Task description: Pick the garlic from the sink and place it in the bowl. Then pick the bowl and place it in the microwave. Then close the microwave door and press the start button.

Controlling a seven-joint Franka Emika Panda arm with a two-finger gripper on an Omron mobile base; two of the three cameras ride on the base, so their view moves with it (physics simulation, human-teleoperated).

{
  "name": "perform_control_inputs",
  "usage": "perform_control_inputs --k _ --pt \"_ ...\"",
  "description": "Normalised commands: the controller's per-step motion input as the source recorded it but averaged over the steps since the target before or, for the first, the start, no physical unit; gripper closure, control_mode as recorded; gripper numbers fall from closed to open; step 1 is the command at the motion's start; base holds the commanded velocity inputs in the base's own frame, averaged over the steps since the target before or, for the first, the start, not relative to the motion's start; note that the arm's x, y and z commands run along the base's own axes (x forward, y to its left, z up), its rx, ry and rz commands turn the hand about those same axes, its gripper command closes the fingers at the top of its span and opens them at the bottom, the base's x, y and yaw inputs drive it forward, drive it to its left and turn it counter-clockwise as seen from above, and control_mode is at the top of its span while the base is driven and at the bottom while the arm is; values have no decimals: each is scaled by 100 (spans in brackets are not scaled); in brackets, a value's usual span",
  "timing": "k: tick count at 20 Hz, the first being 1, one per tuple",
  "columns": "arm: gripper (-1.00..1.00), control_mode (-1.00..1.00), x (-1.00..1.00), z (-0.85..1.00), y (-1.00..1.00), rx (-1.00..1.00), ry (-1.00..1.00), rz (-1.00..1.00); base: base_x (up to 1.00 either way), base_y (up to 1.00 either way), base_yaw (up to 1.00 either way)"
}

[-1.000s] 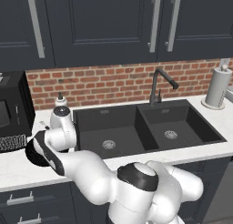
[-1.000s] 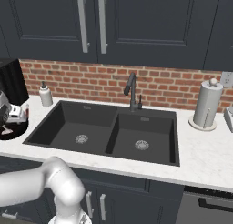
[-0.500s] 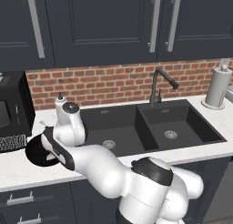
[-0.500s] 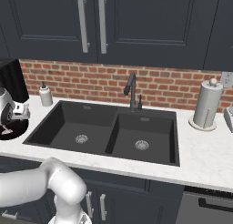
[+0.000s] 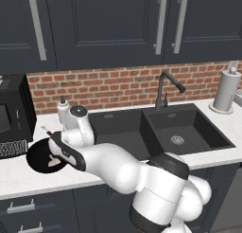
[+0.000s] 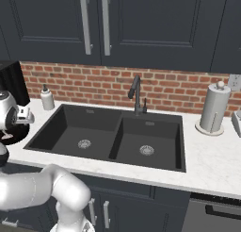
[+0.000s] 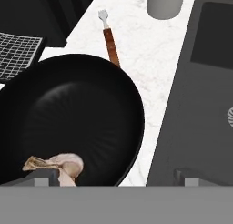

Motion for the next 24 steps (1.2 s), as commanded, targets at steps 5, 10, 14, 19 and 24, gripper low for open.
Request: perform_control_inputs --k 5,10,14,19,24 --pt "-100 -100 11 0 0 0 0 0 0 0 0" --pt "-100 -100 14 -6 0 0 0 0 0 0 0" --pt "-100 -100 6 -10 -5 0 1 0 0 0 0" --pt "-100 -100 9 -14 -1 0 2 0 0 0 0" --pt "-100 -100 9 -19 0 0 0 0 0 0 0"
